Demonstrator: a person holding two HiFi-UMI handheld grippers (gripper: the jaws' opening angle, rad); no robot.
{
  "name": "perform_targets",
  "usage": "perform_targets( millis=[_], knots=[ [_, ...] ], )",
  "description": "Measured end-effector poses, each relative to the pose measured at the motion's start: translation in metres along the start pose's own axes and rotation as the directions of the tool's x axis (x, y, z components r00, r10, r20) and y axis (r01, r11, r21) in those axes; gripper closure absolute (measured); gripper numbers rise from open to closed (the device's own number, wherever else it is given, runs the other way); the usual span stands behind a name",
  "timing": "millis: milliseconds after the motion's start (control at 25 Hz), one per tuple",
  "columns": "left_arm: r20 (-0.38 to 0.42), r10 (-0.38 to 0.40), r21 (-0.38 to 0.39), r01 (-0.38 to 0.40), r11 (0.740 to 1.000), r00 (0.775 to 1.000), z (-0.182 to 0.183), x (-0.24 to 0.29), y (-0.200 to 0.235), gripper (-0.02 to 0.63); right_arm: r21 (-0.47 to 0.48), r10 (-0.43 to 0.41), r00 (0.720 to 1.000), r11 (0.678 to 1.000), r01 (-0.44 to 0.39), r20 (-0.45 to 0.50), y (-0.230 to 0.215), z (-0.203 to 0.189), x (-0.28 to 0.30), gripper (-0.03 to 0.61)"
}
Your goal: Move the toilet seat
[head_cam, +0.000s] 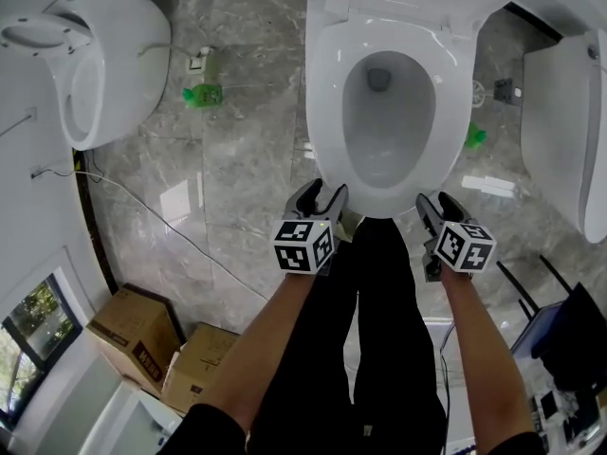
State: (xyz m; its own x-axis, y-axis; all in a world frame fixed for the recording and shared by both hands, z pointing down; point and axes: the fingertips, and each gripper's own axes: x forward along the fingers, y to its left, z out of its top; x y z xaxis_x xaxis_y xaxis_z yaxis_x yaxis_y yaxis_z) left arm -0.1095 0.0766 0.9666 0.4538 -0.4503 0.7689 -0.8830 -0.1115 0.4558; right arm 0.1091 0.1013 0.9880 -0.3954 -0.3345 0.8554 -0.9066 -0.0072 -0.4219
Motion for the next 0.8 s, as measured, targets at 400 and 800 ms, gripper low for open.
perform_targets(
  millis=[400,800],
  knots=[
    [-0.108,0.003,-0.005,-0.003,1.000,0.994,-0.019,0.028,0.010,0.301,0.065,0.003,0.999,0.998,0.000,-0.040,-0.002,0.001,0.027,0.296],
    [-0.118,-0.034,0.000,0.034,0.999,0.992,-0.027,0.042,0.009,0.298,0.232,0.090,0.996,0.969,-0.088,0.001,-0.006,0.008,0.035,0.296]
  ],
)
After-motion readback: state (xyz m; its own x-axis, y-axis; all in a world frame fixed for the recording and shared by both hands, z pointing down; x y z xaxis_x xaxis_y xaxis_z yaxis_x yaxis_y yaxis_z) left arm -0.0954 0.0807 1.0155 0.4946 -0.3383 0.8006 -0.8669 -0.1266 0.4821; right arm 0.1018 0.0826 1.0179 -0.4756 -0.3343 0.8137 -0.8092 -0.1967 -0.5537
